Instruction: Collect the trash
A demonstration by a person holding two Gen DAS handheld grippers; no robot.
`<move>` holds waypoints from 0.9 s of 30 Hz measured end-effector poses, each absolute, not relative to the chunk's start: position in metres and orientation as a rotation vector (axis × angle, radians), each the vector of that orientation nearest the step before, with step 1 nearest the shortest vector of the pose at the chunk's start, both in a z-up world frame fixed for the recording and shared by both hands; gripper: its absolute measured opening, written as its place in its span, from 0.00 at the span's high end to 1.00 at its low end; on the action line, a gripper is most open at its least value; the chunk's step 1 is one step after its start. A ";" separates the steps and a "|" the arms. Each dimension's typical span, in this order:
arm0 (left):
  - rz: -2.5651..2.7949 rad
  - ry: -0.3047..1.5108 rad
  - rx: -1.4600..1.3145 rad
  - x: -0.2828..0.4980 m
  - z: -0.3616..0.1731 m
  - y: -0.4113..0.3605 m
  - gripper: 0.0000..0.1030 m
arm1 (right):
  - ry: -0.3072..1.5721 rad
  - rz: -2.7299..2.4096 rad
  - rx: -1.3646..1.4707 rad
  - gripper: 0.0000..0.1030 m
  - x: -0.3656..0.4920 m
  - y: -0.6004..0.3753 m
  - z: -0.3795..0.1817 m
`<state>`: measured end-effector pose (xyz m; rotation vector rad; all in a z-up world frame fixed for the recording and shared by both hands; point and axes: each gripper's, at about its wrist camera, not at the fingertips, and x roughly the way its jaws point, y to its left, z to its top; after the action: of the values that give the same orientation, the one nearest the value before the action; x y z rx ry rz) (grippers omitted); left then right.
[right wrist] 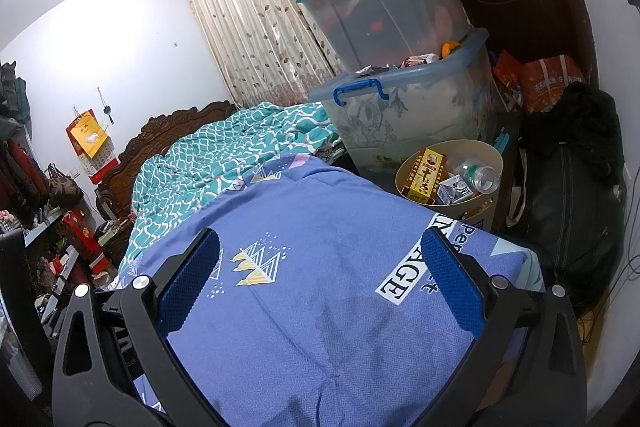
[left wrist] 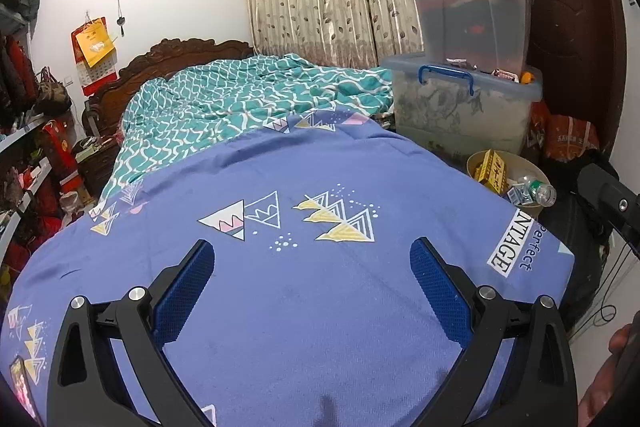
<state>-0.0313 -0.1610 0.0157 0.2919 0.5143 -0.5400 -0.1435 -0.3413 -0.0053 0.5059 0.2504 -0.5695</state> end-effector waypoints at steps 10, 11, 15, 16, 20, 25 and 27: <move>-0.534 0.526 0.283 -0.030 0.013 -0.159 0.08 | 0.251 -0.568 0.507 0.03 -0.143 -0.341 -0.005; -0.534 0.527 0.283 -0.030 0.014 -0.159 0.08 | 0.250 -0.568 0.507 0.03 -0.143 -0.341 -0.005; -0.534 0.527 0.283 -0.030 0.013 -0.159 0.08 | 0.249 -0.569 0.507 0.03 -0.143 -0.340 -0.004; -0.533 0.527 0.283 -0.030 0.014 -0.159 0.08 | 0.250 -0.569 0.507 0.03 -0.143 -0.340 -0.005; -0.535 0.528 0.284 -0.030 0.013 -0.159 0.08 | 0.251 -0.569 0.507 0.03 -0.143 -0.341 -0.005; -0.535 0.530 0.287 -0.030 0.011 -0.158 0.08 | 0.251 -0.569 0.508 0.03 -0.143 -0.341 -0.004; -0.536 0.532 0.290 -0.030 0.010 -0.157 0.08 | 0.250 -0.569 0.507 0.03 -0.143 -0.341 -0.005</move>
<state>-0.0302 -0.1572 0.0097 0.2898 0.5316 -0.5359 -0.1431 -0.3411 -0.0045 0.5074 0.2505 -0.5685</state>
